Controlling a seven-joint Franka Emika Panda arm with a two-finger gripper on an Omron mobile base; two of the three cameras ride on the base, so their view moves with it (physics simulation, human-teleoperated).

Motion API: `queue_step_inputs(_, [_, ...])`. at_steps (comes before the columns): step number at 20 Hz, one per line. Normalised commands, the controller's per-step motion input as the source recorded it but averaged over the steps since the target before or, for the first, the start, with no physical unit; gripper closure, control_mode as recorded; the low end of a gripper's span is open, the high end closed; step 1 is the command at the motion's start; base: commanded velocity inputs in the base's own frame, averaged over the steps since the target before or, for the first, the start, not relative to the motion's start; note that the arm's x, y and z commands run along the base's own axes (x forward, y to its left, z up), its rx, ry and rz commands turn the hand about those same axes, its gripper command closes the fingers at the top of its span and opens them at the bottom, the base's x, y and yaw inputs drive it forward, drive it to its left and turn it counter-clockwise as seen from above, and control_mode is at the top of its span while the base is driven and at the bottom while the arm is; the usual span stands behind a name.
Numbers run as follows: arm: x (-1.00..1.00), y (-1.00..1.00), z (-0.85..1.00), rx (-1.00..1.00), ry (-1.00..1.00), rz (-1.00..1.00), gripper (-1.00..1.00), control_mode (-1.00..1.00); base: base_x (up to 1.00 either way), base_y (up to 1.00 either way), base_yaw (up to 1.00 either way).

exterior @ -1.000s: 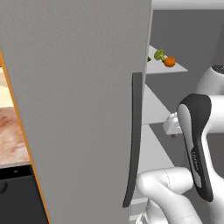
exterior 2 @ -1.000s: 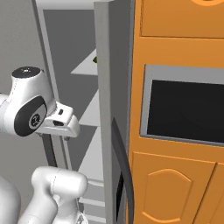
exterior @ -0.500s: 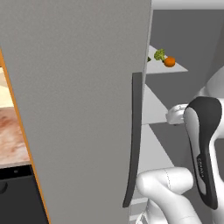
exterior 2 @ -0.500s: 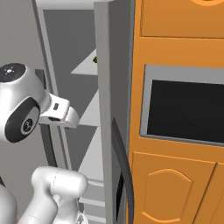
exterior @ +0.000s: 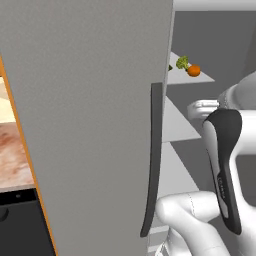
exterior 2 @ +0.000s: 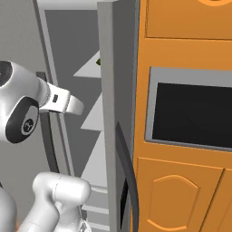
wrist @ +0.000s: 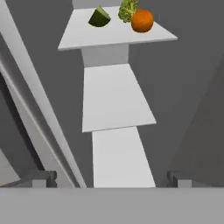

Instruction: Take the tangerine, lemon wedge, and broccoli from the freezer and place them in the bowl on the counter.

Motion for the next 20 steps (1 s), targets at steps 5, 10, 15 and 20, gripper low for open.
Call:
queue_step_inputs(5, [0.47, -0.23, 0.33, 0.0, -0.18, -0.08, -1.0, -1.0, 0.0, 0.0, 0.0])
queue_step_inputs(10, [0.67, -0.31, 0.44, 0.0, -0.02, 0.0, -1.0, -1.0, 0.0, 0.0, 0.0])
queue_step_inputs(15, [0.89, -0.07, 0.28, 0.0, 0.01, 0.0, -1.0, -1.0, 0.0, 0.0, 0.0])
queue_step_inputs(20, [0.95, -0.11, 0.02, 0.01, 0.09, 0.0, -1.0, -1.0, 0.0, 0.0, 0.0])
